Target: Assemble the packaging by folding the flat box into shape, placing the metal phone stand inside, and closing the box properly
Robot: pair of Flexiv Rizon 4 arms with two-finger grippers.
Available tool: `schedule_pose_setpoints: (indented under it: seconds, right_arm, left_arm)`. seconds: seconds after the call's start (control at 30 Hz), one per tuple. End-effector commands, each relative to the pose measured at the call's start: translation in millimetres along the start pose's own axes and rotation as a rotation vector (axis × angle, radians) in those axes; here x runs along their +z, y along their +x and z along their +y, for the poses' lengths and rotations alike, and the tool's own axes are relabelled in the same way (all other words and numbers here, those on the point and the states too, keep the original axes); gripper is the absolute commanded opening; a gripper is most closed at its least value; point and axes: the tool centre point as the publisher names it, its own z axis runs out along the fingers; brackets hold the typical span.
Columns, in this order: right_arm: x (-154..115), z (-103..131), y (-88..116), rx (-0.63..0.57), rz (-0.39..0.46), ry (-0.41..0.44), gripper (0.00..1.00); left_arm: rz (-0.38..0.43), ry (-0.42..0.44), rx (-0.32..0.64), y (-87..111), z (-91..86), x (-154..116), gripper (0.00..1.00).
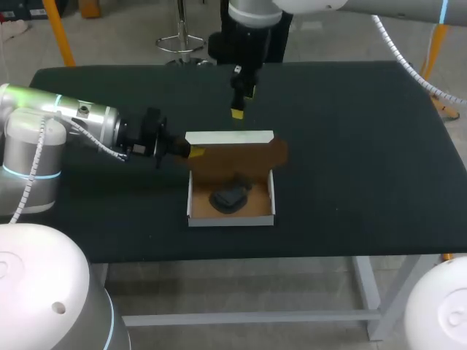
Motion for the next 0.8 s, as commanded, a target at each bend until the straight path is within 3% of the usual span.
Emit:
schedule_pose_setpoints:
  seconds: [0.03, 0.53, 0.8]
  right_arm:
    - [-0.6, -1.4, 8.9, -0.002, -0.028, -0.003, 1.00]
    - [-0.6, -1.4, 8.9, -0.002, -0.028, -0.003, 1.00]
    - [-5.1, -14.8, -1.2, 0.192, 0.006, -0.031, 1.00]
  left_arm:
    - [0.000, 0.001, 0.001, 0.9, 1.7, 1.3, 0.00]
    - [0.000, 0.001, 0.001, 0.9, 1.7, 1.3, 0.00]
    - [-0.021, -0.019, 0.068, 4.5, 0.1, 4.1, 0.00]
